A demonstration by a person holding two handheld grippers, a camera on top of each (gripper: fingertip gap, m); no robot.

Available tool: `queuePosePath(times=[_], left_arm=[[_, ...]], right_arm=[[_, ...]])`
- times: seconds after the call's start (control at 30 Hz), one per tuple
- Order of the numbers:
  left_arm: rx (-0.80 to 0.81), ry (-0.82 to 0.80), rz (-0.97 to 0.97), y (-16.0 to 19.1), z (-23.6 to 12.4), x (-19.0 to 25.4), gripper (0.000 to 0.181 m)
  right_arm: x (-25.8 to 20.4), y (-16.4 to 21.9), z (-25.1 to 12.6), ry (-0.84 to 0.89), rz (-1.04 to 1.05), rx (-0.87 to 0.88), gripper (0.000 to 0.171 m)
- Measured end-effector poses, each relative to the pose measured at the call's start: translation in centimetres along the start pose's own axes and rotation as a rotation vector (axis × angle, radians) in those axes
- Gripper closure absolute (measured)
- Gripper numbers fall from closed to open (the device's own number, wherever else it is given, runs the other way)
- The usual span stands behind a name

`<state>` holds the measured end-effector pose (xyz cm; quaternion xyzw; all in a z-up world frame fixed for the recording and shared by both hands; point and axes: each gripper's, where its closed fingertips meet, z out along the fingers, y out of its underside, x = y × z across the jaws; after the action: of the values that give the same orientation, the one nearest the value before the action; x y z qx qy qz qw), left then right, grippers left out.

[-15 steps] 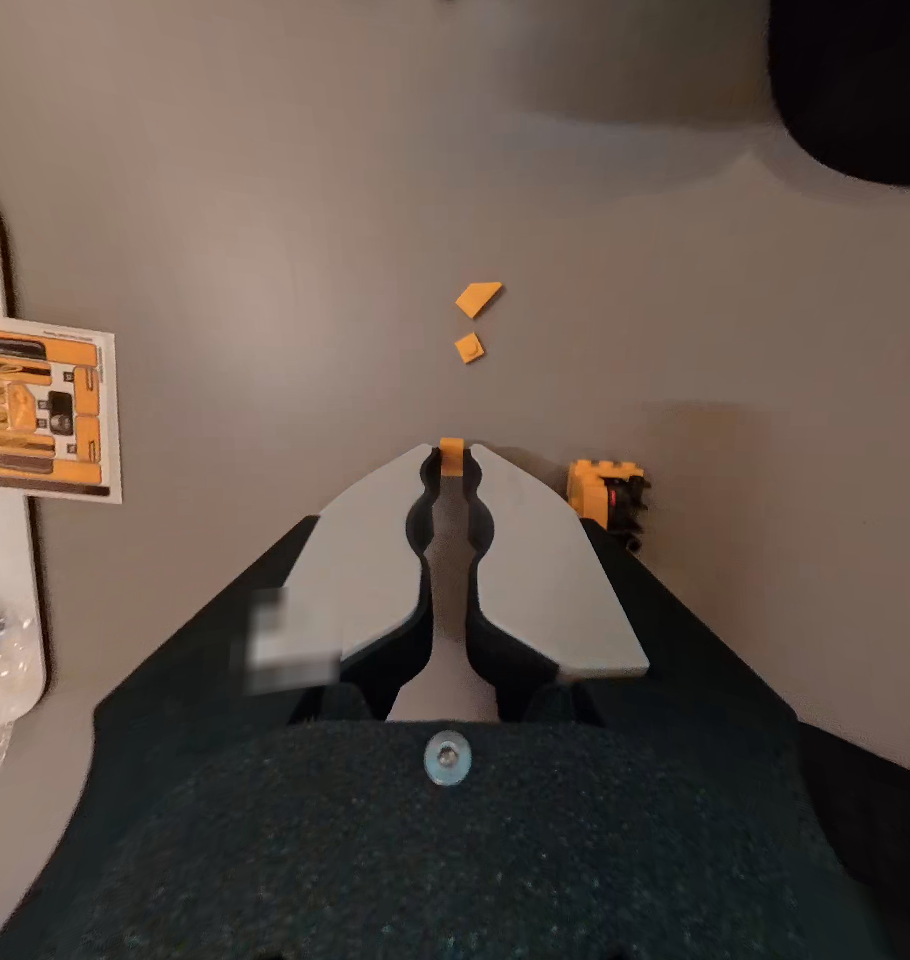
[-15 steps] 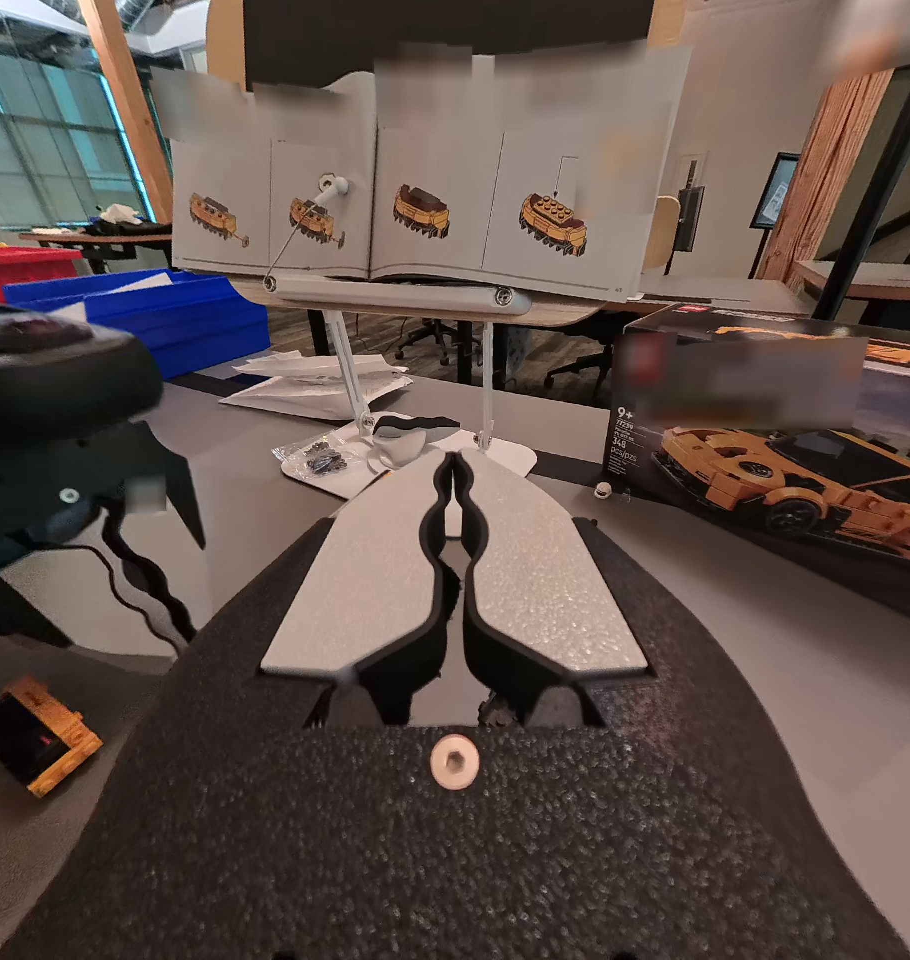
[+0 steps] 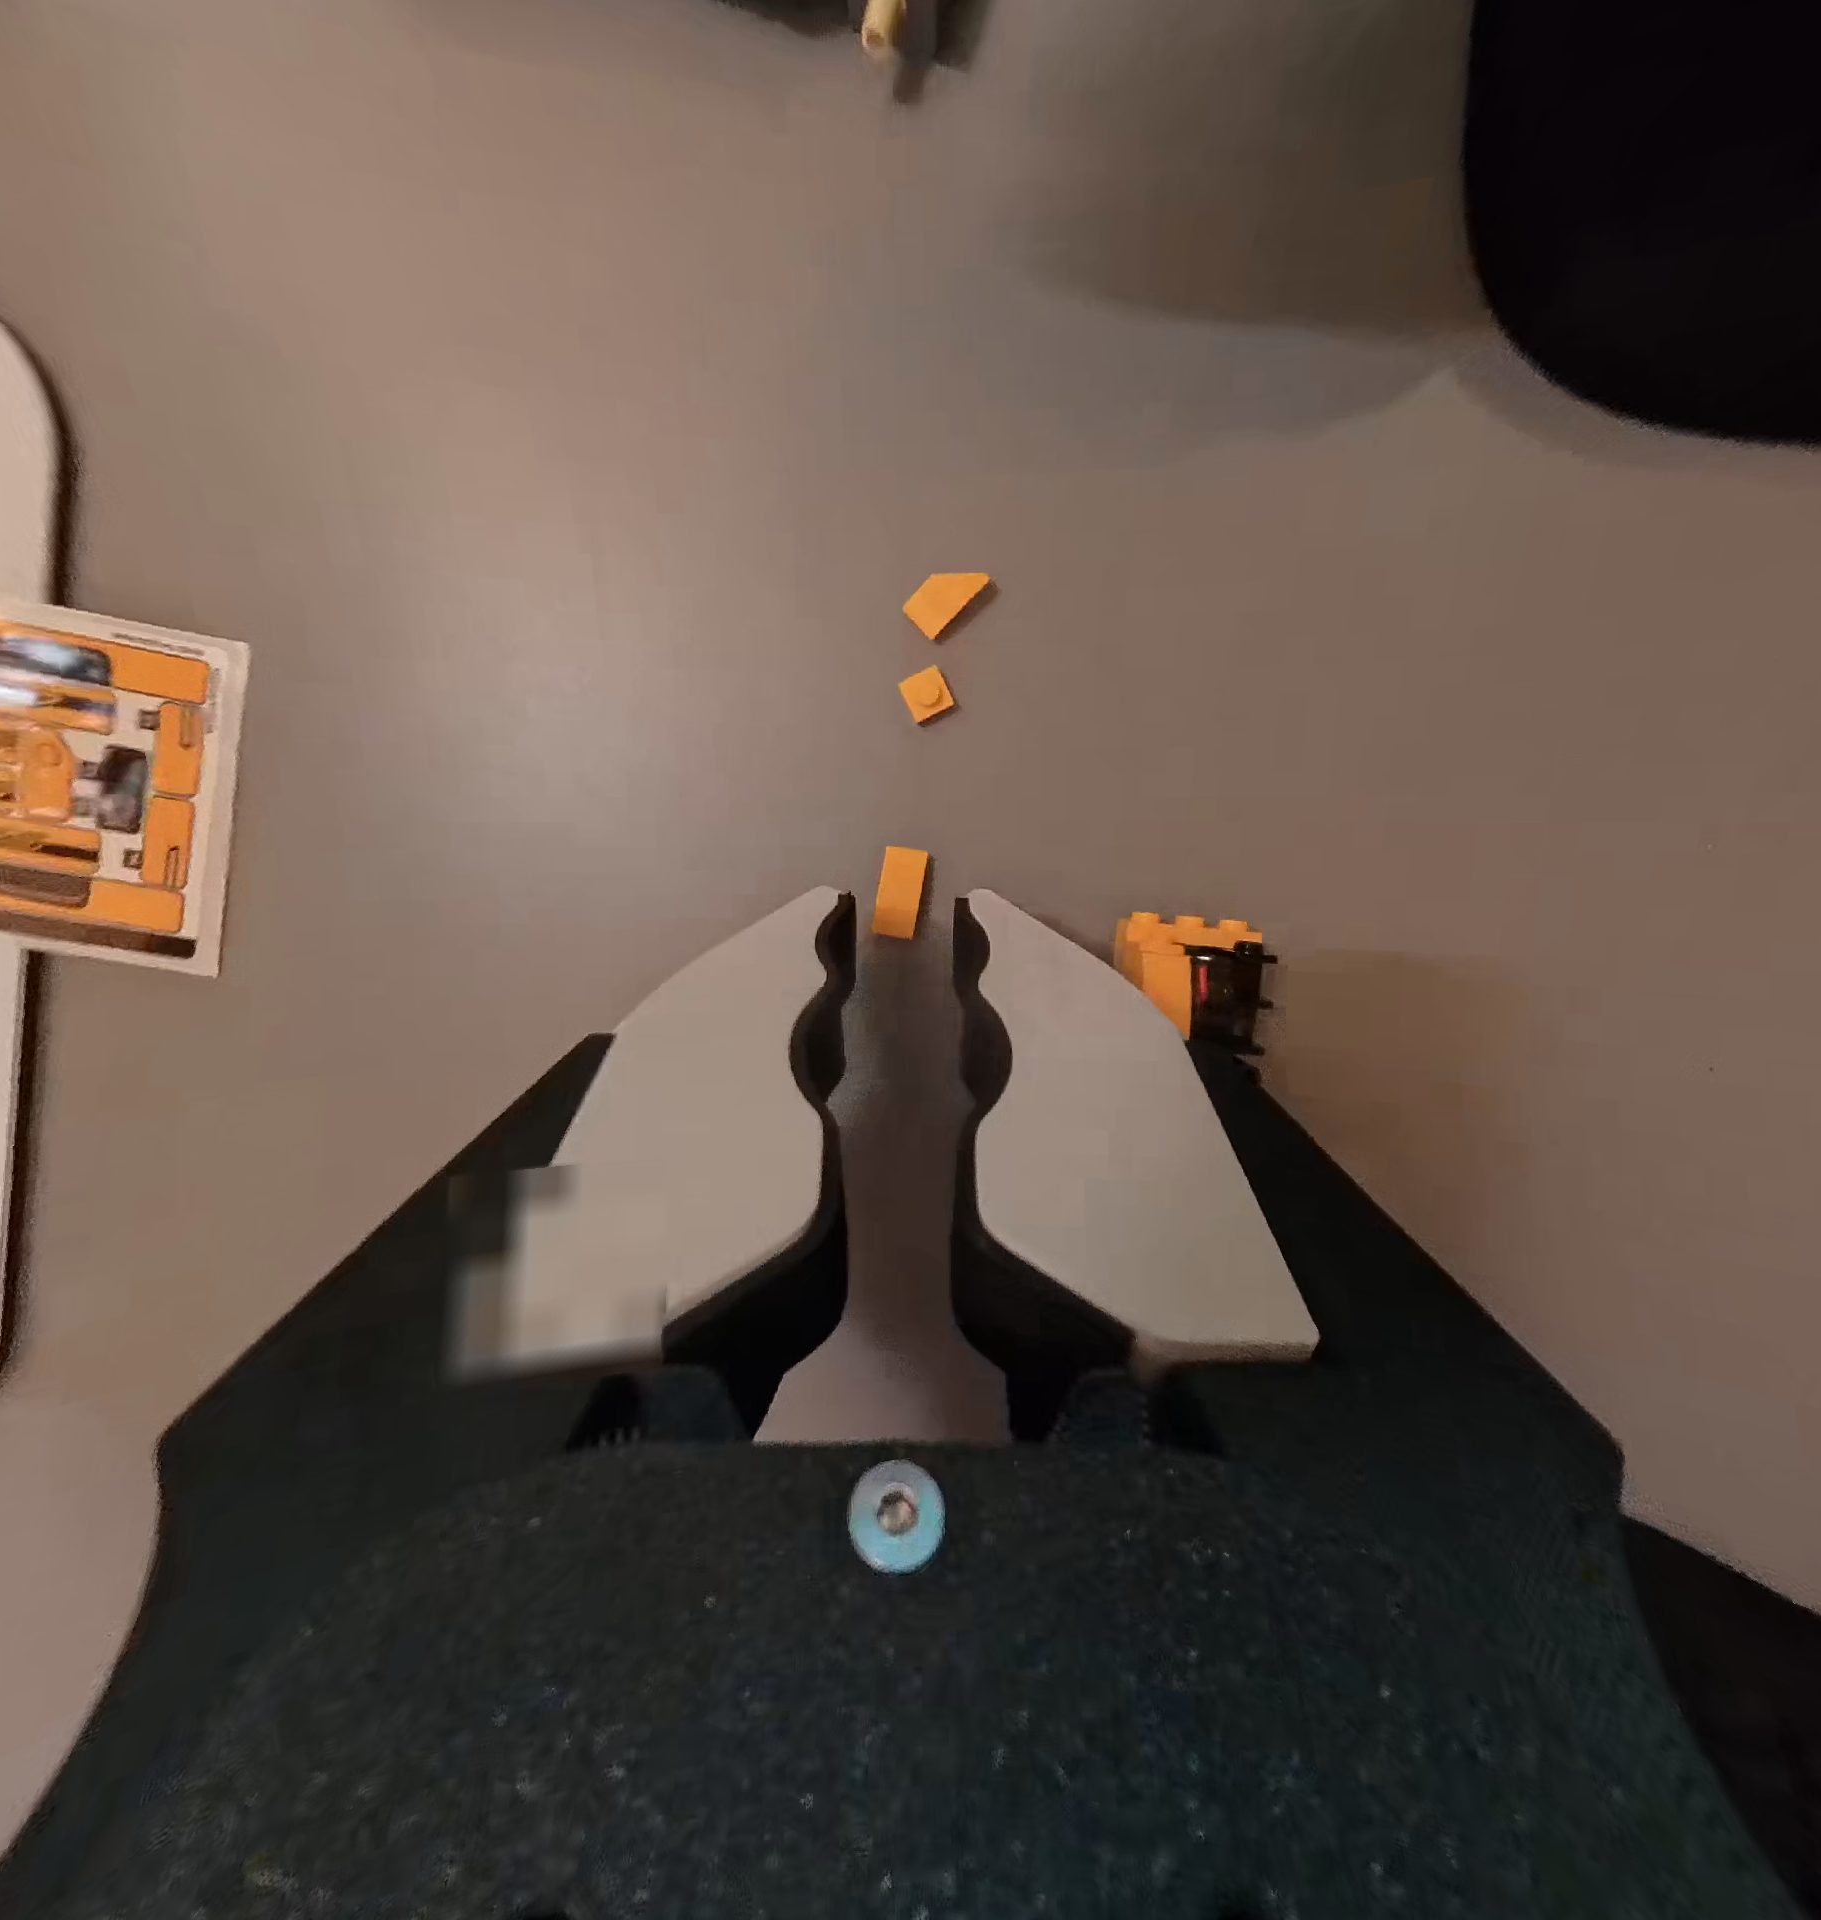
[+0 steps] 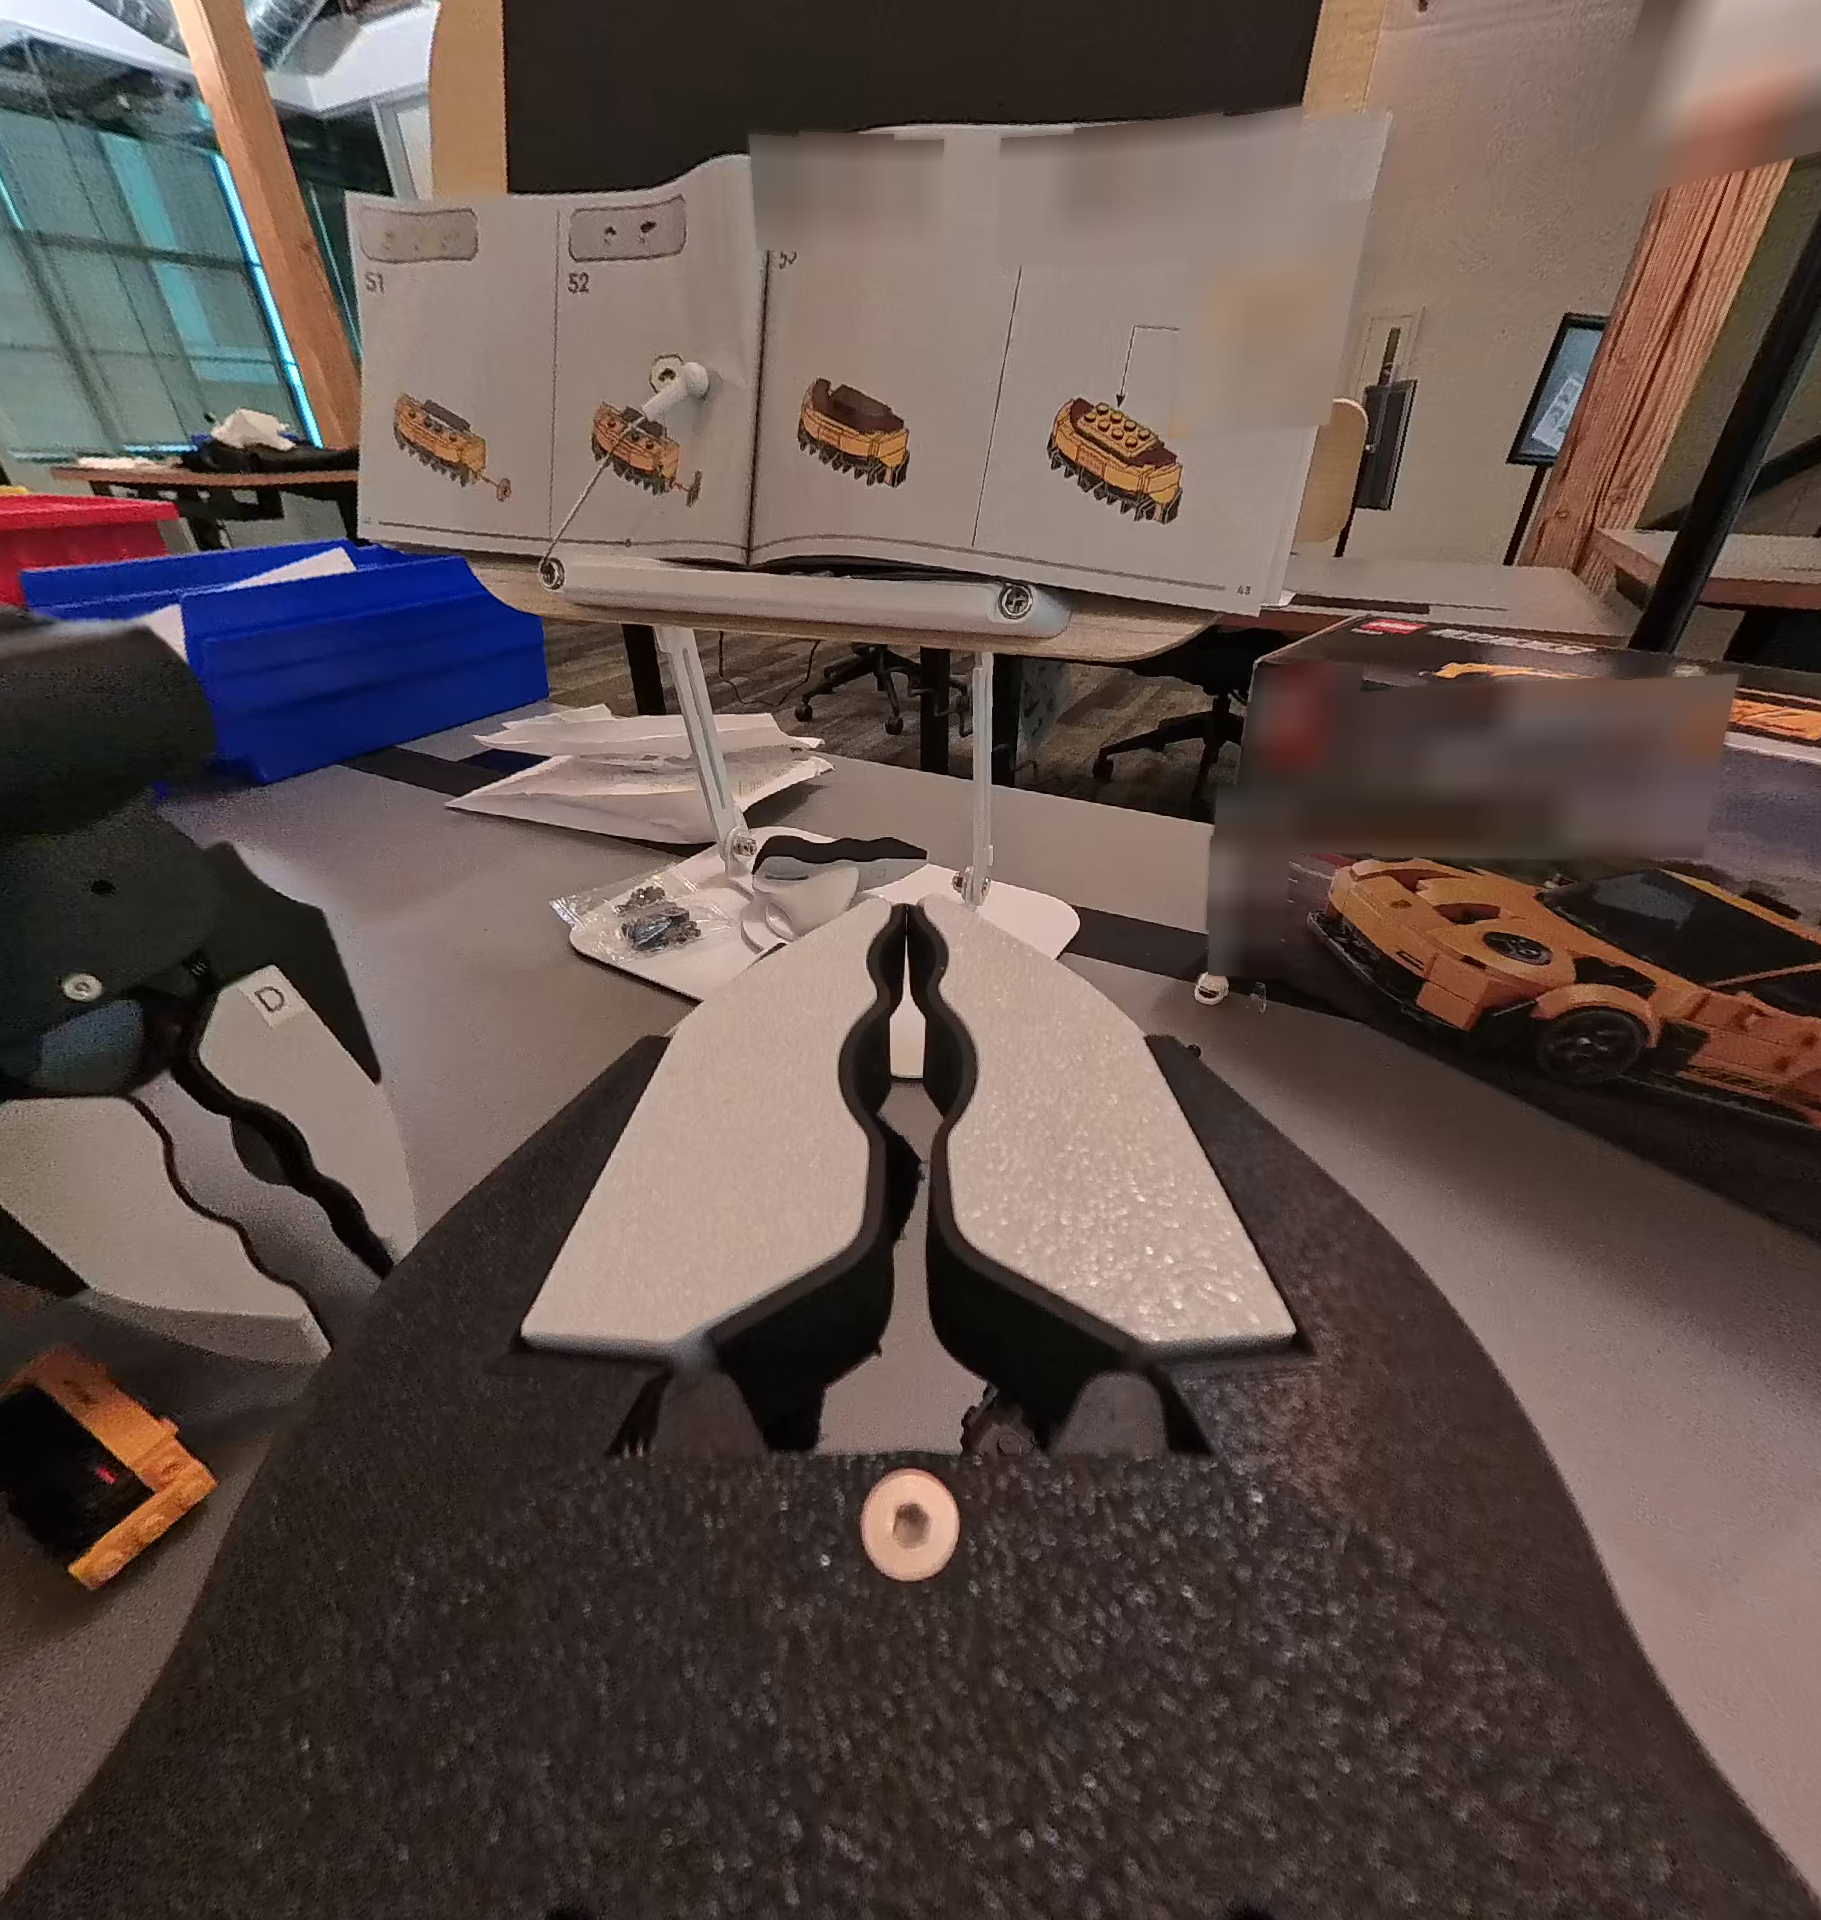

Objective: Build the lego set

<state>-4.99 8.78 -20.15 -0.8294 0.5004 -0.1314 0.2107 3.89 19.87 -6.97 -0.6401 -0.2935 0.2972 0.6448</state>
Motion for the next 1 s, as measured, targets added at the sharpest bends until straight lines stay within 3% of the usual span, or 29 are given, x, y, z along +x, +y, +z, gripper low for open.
queuePosePath(times=[0.03,0.23,0.37,0.5,0.67,1.0], left_arm=[[0.037,-0.013,-0.012,-0.1,-0.4,-0.1,0.164],[0.356,-0.015,-0.042,-1.2,-4.2,1.0,0.153],[0.461,0.029,-0.064,-0.5,-5.6,2.2,0.153],[0.400,0.092,-0.062,1.5,-4.3,3.7,0.152],[0.309,0.141,-0.008,2.6,-2.7,5.2,0.138],[0.193,0.039,0.051,3.9,-1.5,4.4,0.150]], right_arm=[[0.0,-0.1,0.0,-0.001,0.000,0.002,0.171],[-0.3,-0.4,-0.2,-0.004,-0.005,0.012,0.171],[-0.5,-0.4,-0.2,-0.007,-0.015,0.013,0.171],[-0.7,-0.4,-0.2,-0.012,-0.021,0.010,0.171],[-1.2,-0.9,-0.3,-0.022,-0.040,0.023,0.171],[-2.1,-0.2,0.0,-0.062,-0.078,-0.007,0.171]])
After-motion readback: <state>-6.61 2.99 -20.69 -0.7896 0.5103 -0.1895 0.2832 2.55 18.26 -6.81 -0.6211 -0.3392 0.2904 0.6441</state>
